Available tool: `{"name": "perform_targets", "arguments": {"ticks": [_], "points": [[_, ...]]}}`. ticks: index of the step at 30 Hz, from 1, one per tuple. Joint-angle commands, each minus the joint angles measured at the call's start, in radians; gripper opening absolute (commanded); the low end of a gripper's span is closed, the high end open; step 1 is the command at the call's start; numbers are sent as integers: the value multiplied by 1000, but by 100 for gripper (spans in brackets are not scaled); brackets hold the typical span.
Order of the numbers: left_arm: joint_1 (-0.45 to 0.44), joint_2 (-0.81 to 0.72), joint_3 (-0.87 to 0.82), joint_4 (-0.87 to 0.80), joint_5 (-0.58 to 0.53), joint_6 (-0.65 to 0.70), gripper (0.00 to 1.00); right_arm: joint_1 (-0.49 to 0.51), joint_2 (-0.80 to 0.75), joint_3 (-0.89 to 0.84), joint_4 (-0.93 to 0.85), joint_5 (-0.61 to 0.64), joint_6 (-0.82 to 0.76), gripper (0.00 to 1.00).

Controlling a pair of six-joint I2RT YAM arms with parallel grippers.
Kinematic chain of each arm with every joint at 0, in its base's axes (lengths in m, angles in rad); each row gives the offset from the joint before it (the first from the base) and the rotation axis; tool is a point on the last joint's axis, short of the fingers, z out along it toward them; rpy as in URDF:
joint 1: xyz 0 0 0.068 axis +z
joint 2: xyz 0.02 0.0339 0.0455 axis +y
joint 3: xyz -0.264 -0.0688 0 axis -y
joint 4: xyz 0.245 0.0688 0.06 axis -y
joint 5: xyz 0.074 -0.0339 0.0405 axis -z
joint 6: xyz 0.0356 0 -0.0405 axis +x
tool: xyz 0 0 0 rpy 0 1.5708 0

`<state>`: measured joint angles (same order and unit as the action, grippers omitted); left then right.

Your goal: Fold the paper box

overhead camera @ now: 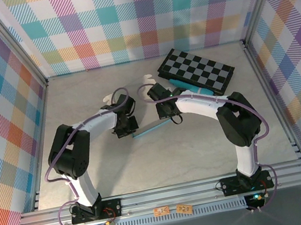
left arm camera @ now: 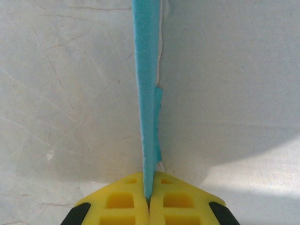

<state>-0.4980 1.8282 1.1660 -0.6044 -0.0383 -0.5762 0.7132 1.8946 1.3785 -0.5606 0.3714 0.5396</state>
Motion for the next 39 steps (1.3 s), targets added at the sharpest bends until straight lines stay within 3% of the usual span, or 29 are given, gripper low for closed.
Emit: {"name": "perform_targets", "arguments": {"ticks": [1, 2, 4, 9, 12, 22, 34, 39], "points": [[1, 14, 22, -159, -91, 17, 1, -12, 14, 36, 13, 41, 18, 0], [2, 6, 41, -155, -85, 21, 16, -12, 15, 36, 13, 40, 18, 0], [7, -20, 58, -122, -68, 28, 34, -13, 15, 36, 11, 41, 19, 0], [57, -57, 50, 1, 62, 20, 52, -12, 17, 42, 11, 35, 19, 0], [74, -45, 44, 25, 95, 14, 54, -15, 21, 51, 5, 32, 17, 0], [96, 12, 64, 123, 120, 13, 50, -23, 21, 42, 11, 19, 17, 0], [96, 78, 80, 120, 19, 63, 23, -27, 14, 32, 19, 11, 19, 0], [77, 112, 96, 28, -91, 90, 10, -28, 15, 37, 17, 17, 18, 0]]}}
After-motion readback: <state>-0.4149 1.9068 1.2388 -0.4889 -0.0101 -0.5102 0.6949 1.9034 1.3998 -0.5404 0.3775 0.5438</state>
